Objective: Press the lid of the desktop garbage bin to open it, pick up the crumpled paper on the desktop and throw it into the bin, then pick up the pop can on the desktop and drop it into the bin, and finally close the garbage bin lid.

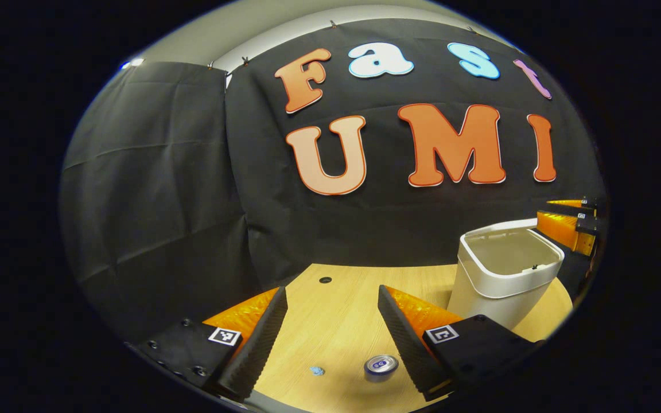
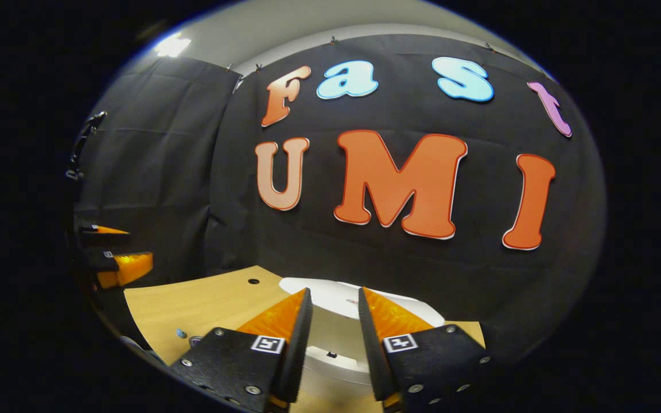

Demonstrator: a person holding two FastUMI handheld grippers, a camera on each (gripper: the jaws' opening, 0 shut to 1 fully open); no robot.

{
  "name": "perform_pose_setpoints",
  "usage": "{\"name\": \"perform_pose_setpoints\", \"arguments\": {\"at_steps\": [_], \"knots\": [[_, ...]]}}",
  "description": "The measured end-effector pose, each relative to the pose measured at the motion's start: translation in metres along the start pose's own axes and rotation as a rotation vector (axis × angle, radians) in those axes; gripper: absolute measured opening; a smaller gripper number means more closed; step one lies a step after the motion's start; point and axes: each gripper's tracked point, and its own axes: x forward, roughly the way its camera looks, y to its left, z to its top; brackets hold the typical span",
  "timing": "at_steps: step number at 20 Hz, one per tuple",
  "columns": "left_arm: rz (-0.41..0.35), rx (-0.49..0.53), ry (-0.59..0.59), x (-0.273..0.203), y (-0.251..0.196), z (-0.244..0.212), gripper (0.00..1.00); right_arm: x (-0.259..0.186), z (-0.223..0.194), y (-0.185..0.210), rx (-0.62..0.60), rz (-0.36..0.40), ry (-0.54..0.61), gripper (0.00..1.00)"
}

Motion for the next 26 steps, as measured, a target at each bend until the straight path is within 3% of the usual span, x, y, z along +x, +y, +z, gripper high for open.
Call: {"name": "perform_pose_setpoints", "arguments": {"at_steps": [1,2,3,5,13,26], "knots": [[0.000,-0.013,0.014,0.001,0.002,-0.003,1.00,-0.002,0.003,0.005,-0.004,0.015,-0.005,0.65],[-0.003,-0.021,0.027,0.004,0.006,-0.007,1.00,-0.005,0.004,0.010,-0.010,0.026,-0.009,0.73],[-0.005,-0.028,0.042,0.008,0.009,-0.012,1.00,-0.006,0.005,0.015,-0.017,0.030,-0.011,0.87],[-0.024,-0.044,0.081,0.016,0.014,-0.026,1.00,-0.006,0.002,0.024,-0.026,0.031,-0.009,0.97],[-0.217,-0.041,0.289,0.060,0.024,-0.099,1.00,0.001,-0.046,0.103,0.021,0.058,0.151,0.99],[-0.393,0.006,0.625,0.098,0.051,-0.252,0.98,0.004,-0.165,0.206,0.065,0.100,0.486,1.00]]}}
